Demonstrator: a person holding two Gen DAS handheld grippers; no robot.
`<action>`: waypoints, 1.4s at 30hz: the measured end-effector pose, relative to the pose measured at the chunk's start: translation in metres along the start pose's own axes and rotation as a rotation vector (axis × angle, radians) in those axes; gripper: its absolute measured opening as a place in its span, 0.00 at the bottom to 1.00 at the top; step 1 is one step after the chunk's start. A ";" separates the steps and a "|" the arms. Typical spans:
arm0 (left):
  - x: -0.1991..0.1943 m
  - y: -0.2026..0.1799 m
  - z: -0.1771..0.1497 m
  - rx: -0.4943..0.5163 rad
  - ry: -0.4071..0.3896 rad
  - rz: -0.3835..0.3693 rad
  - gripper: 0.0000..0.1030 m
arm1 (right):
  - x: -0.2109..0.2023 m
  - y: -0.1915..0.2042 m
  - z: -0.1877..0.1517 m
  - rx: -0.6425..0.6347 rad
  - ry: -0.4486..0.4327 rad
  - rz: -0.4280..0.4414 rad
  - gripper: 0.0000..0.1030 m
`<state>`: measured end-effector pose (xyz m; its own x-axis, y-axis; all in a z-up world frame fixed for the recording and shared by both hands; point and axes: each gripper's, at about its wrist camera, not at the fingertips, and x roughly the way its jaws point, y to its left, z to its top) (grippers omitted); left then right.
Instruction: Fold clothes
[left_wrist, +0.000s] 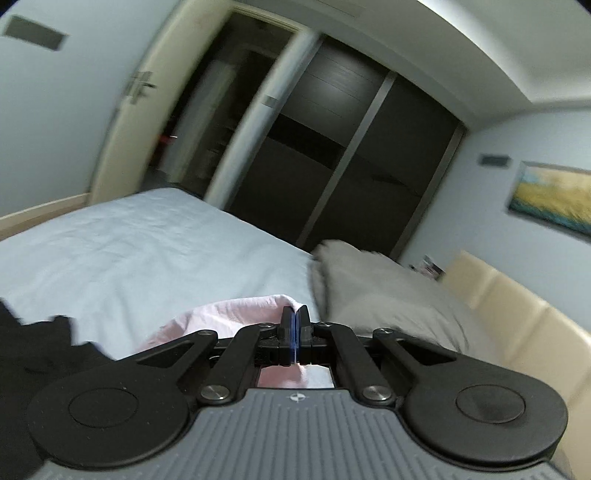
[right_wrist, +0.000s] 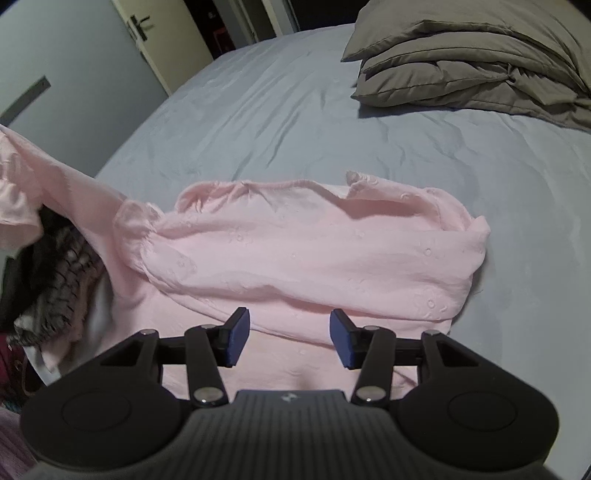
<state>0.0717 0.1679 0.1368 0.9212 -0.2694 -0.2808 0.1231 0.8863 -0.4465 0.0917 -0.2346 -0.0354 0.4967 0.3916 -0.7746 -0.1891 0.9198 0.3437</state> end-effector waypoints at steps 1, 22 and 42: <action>0.005 -0.008 -0.003 0.018 0.014 -0.024 0.00 | -0.003 0.000 0.000 0.018 -0.007 0.010 0.53; 0.109 -0.124 -0.147 0.322 0.539 -0.228 0.08 | -0.012 0.013 0.005 -0.048 -0.059 0.016 0.55; 0.077 0.005 -0.083 0.183 0.418 0.196 0.47 | 0.040 0.038 -0.015 -0.152 0.067 0.029 0.67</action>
